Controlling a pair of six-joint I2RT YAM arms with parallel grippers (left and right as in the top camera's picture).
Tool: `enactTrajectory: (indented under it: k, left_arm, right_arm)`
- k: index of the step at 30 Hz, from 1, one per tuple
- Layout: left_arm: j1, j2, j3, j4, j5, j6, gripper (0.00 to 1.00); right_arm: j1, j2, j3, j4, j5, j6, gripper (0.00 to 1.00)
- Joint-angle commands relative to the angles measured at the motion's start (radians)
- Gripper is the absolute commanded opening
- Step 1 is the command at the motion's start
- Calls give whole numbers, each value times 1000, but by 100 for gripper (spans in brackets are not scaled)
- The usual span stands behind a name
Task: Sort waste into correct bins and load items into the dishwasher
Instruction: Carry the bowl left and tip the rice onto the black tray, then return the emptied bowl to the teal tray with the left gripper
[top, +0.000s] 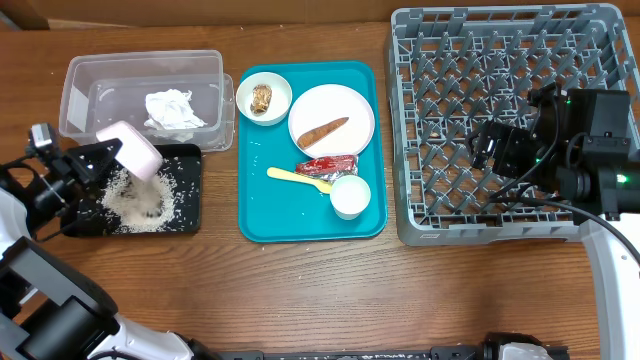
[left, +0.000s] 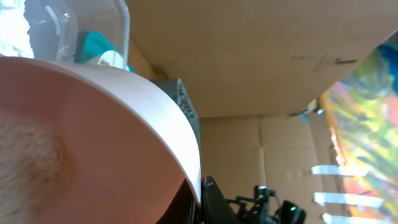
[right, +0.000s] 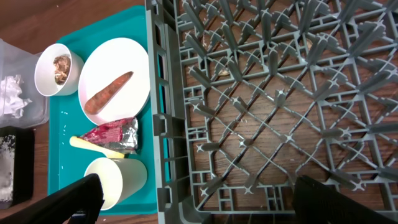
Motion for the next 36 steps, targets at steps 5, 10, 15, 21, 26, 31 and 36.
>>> enactTrajectory:
  k: [5, 10, 15, 21, 26, 31, 36]
  left_arm:
    - [47, -10, -3, 2, 78, -206, 4]
    - [47, -10, -3, 2, 76, -211, 4]
    - [34, -12, -2, -3, 76, -210, 4]
    - [-257, -162, 112, -29, -217, -183, 4]
    - [-644, -249, 212, -25, -815, -259, 4]
    - [-1088, -177, 172, -32, -1410, -357, 4]
    - [-1253, -16, 160, -11, -1482, -405, 4]
  right_arm:
    - [-2, -3, 24, 2, -8, -1, 100]
    - [-2, -3, 24, 2, -8, -1, 100]
    - [-2, -3, 24, 2, -8, -1, 100]
    - [-2, -3, 24, 4, -5, -4, 100]
    - [-2, -3, 24, -5, -5, -4, 100]
    - [-2, -3, 24, -6, -5, -4, 100]
    - [-2, -3, 24, -6, -5, -4, 100]
